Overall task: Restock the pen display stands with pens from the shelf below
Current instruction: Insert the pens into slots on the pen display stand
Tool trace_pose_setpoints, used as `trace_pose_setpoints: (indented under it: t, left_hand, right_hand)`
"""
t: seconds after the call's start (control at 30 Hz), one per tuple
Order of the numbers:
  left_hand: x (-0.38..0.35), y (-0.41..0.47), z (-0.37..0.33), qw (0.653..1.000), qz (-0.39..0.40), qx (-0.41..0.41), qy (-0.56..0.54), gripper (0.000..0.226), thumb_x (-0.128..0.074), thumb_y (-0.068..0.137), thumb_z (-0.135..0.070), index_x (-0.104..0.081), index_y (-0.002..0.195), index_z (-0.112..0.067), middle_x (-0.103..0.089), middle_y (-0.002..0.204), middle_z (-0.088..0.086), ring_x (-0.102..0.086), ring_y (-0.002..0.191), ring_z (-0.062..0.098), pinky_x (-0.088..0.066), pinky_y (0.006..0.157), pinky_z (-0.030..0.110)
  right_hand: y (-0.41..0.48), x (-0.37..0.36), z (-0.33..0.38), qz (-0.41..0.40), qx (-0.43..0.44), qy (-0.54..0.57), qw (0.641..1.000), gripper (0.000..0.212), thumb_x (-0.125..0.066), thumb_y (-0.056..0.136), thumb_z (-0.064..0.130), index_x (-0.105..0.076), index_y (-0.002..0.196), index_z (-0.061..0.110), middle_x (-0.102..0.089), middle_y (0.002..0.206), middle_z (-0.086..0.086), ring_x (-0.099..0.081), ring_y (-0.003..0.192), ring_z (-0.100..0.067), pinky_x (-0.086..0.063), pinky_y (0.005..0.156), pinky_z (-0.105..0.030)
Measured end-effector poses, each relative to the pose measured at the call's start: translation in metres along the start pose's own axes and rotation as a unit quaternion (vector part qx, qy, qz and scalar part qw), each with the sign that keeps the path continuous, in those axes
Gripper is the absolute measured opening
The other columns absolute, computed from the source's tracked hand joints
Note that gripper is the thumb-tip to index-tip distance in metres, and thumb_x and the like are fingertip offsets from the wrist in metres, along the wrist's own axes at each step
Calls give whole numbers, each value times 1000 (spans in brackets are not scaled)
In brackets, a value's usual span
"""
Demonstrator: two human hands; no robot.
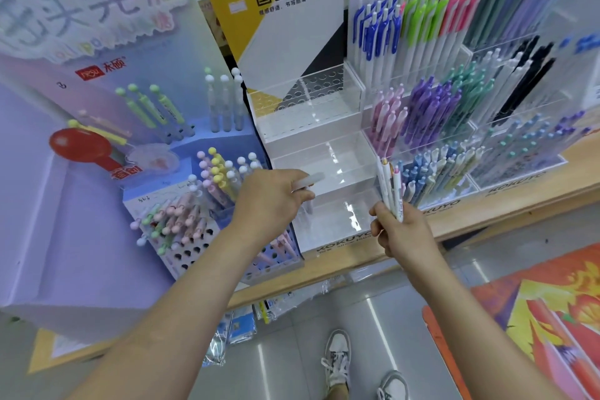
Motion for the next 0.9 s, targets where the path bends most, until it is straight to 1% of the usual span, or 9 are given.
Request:
trace_pose_setpoints:
  t: [0.1, 0.27, 0.43, 0.53, 0.7, 0.77, 0.8, 0.87, 0.9]
  left_hand:
    - [-6, 3, 2, 1000, 3, -13, 1, 13, -73, 84, -24, -75, 94, -16, -74, 86, 5, -64, 81, 22, -48, 75, 35]
    - [-9, 8, 3, 1000, 5, -14, -7, 10, -72, 84, -24, -75, 92, -19, -74, 88, 0, -64, 83, 17, -47, 75, 30]
    - [-11, 13, 1, 999, 33, -28, 22, 12, -72, 84, -28, -74, 88, -17, -73, 83, 4, -63, 79, 21, -49, 74, 37]
    - [-12, 11, 4, 998, 41, -42, 29, 14, -73, 84, -28, -75, 87, -15, -73, 82, 6, -65, 79, 23, -50, 74, 40]
    - [-16, 7, 10, 997, 52, -36, 42, 17, -68, 88, -29, -74, 91, -14, -73, 83, 6, -64, 82, 23, -49, 75, 40]
    - [-22, 8, 12, 993, 77, -37, 79, 22, -64, 91, -32, -70, 86, -12, -68, 75, 2, -62, 78, 22, -47, 70, 37]
    - [-26, 9, 13, 989, 93, -39, 105, 25, -61, 92, -33, -64, 80, -12, -62, 69, -2, -59, 75, 22, -44, 66, 34]
    - [-31, 10, 12, 984, 107, -44, 139, 26, -56, 95, -34, -50, 72, -23, -50, 64, -8, -51, 72, 19, -34, 61, 31]
    - [-32, 12, 11, 982, 103, -49, 149, 26, -55, 96, -33, -50, 72, -24, -49, 65, -9, -49, 73, 18, -32, 62, 30]
  right_hand:
    - [-1, -1, 0, -3, 0, 6, 1000, 19, -50, 100, 17, -57, 83, 12, -52, 60, -6, -37, 39, -6, -30, 39, -16]
    - [-1, -5, -1, -5, -4, 7, 1000, 19, -50, 101, 18, -58, 84, 13, -52, 61, -5, -37, 41, -8, -30, 40, -17]
    - [-4, -7, -1, 9, -4, 16, 1000, 19, -50, 101, 19, -60, 86, 12, -53, 61, -5, -37, 42, -9, -30, 40, -17]
    - [-7, -7, -1, 12, -5, 17, 1000, 20, -50, 101, 18, -60, 86, 10, -52, 62, -6, -37, 40, -6, -31, 40, -16]
    - [-11, -8, -3, 24, -9, 10, 1000, 20, -50, 101, 20, -61, 92, 6, -52, 63, -5, -38, 41, -4, -32, 42, -16]
    - [-12, -10, -4, 32, -15, 4, 999, 21, -50, 101, 21, -62, 95, 5, -51, 62, -3, -38, 42, -5, -31, 42, -16]
    - [-12, -11, -4, 37, -17, 4, 999, 21, -50, 101, 21, -63, 96, 6, -50, 61, -2, -38, 42, -5, -31, 42, -17]
    - [-13, -13, -4, 46, -19, 8, 999, 20, -50, 101, 21, -63, 96, 7, -47, 59, 0, -36, 41, -5, -30, 41, -17]
    - [-13, -14, -3, 50, -20, 9, 999, 20, -50, 102, 21, -63, 96, 8, -45, 58, 1, -36, 41, -6, -29, 41, -17]
Point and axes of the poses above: each hand's wrist, its own y-axis towards the middle knuckle, its own x-axis out of the back of the hand, z = x × y, the point moved 6 cm from there along y, towards the middle knuckle
